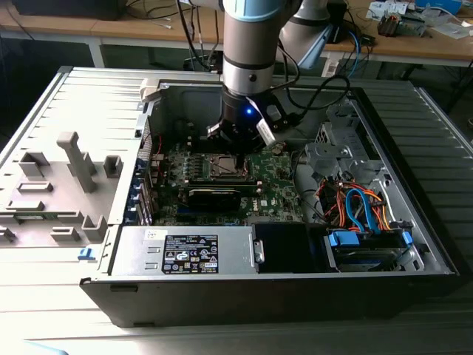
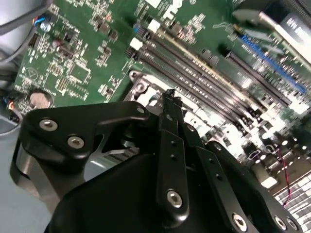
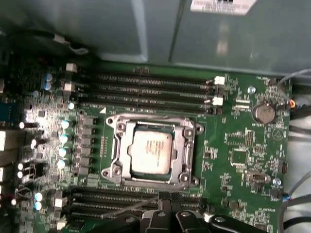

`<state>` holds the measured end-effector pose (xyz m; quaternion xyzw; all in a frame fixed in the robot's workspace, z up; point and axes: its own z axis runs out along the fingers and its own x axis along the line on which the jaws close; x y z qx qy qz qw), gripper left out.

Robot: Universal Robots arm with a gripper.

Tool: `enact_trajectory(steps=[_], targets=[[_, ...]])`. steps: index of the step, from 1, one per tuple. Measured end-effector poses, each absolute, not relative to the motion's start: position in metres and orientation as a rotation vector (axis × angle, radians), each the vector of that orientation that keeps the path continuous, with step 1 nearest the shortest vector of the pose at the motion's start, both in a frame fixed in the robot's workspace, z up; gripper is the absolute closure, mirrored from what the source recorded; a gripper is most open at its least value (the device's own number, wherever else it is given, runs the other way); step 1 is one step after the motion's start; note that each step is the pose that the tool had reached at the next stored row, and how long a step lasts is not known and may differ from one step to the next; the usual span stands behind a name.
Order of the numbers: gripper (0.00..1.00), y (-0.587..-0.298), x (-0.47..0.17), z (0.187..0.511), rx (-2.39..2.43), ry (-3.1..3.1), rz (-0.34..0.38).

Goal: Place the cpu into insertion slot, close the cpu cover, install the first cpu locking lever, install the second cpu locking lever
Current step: 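Install the second cpu locking lever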

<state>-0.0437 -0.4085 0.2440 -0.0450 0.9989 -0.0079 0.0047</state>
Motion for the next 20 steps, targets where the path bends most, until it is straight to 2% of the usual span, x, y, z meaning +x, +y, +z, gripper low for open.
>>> enact_trajectory(steps=[4, 11, 20], targets=[[0.89, -0.413, -0.044, 0.241, -0.141, 3.128, 0.003], [0.89, -0.422, -0.052, 0.241, -0.14, 3.122, 0.129], [0.89, -0.433, -0.067, 0.241, -0.14, 3.118, 0.181]])
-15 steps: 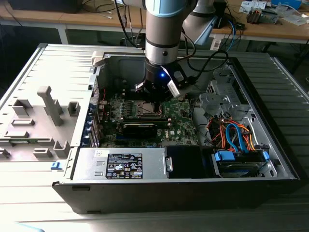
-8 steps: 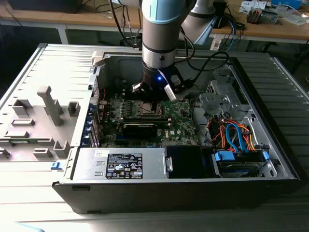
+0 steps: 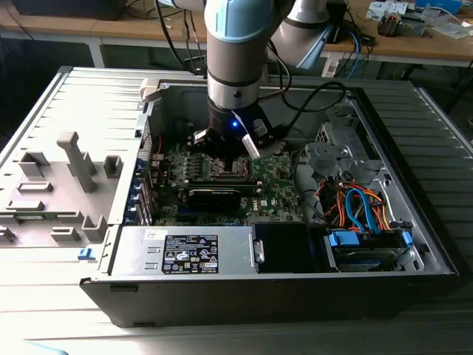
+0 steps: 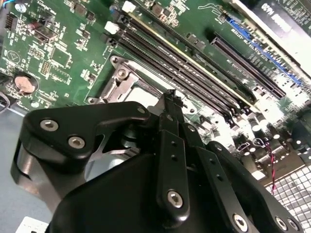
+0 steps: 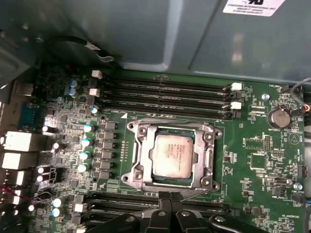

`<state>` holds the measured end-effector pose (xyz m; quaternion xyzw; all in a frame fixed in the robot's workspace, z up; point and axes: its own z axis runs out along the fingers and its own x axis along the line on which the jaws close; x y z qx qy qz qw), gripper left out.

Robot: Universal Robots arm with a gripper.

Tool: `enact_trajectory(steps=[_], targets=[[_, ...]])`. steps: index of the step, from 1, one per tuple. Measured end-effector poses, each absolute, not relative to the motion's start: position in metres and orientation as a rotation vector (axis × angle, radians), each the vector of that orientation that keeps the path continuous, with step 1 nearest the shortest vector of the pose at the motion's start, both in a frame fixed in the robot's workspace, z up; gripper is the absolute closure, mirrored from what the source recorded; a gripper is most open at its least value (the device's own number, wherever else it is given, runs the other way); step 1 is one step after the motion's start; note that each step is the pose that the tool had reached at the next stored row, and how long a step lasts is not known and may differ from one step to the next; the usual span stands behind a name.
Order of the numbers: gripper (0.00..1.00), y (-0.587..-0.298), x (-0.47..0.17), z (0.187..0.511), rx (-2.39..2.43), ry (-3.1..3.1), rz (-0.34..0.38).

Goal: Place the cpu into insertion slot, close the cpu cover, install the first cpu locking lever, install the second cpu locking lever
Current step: 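Install the second cpu locking lever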

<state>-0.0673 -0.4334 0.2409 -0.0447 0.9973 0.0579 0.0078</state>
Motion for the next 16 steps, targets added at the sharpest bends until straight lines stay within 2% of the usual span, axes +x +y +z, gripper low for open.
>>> enact_trajectory(steps=[16], targets=[[0.89, -0.439, -0.088, 0.224, -0.139, 3.115, 0.207]])
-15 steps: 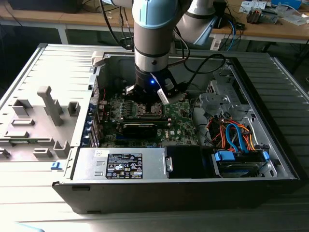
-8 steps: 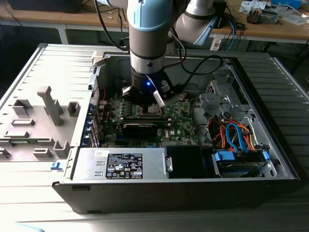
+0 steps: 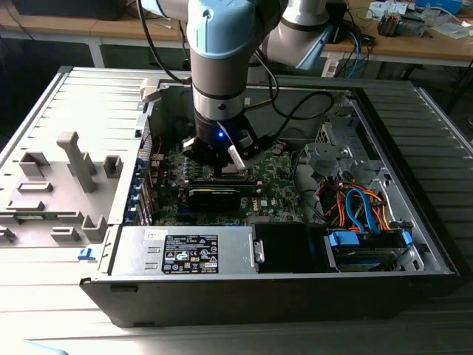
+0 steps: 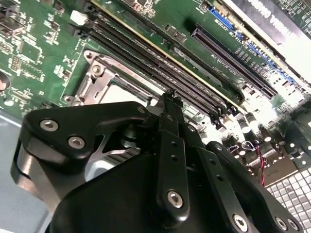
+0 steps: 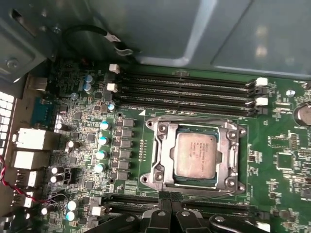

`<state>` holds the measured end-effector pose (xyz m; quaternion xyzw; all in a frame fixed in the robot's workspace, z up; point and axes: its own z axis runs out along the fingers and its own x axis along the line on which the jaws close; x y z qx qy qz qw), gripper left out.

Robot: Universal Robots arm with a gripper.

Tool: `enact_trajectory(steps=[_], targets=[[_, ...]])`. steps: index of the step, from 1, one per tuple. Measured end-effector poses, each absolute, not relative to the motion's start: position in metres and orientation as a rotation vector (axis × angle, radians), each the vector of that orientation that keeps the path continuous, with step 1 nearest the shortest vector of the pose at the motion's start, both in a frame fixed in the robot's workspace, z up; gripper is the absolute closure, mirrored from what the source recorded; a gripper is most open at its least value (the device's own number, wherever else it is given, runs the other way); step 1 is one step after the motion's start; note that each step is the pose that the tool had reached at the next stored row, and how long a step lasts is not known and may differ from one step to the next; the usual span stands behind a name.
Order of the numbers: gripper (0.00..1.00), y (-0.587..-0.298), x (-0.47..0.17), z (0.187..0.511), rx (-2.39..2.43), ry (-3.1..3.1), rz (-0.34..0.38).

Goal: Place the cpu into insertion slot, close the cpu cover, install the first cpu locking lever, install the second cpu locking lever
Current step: 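Install the second cpu locking lever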

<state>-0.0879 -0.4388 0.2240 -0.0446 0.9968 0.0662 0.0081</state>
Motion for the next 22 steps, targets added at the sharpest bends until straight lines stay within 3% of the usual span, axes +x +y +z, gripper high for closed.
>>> enact_trajectory(steps=[22], targets=[[0.89, -0.438, -0.104, 0.208, -0.198, 3.11, 0.25]])
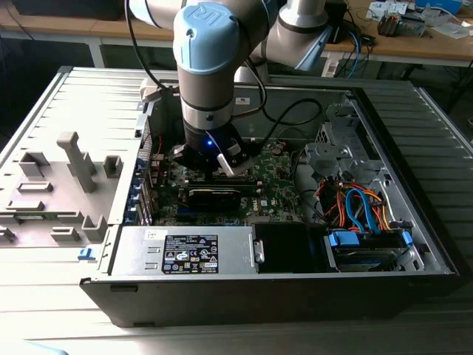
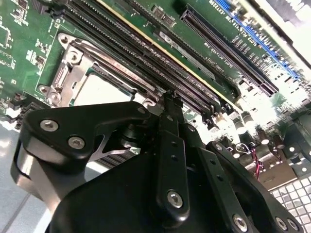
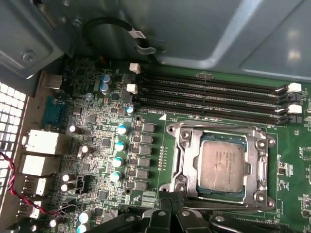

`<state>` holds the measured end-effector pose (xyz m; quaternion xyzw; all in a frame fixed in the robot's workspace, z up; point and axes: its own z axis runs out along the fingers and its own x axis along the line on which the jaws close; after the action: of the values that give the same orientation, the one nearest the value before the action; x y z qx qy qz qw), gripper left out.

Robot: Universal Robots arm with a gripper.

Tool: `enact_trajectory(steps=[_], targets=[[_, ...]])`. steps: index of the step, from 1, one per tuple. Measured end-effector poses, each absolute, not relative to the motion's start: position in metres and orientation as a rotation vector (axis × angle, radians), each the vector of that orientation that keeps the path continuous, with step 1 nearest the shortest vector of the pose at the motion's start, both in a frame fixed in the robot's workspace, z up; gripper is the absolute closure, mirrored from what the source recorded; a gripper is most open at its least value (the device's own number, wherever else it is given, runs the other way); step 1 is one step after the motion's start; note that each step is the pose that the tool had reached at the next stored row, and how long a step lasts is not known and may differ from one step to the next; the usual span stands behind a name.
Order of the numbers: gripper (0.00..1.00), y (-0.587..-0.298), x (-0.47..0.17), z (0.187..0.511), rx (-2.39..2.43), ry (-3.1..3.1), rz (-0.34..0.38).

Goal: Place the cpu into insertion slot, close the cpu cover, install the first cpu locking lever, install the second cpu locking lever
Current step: 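Install the second cpu locking lever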

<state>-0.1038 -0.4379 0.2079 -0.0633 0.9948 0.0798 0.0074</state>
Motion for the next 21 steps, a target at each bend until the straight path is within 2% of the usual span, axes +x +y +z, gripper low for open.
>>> enact_trajectory(steps=[12, 21], targets=[[0.89, -0.4357, -0.1042, 0.2011, -0.243, 3.105, 0.278], [0.89, -0.4321, -0.1034, 0.2073, -0.244, 3.105, 0.204]])
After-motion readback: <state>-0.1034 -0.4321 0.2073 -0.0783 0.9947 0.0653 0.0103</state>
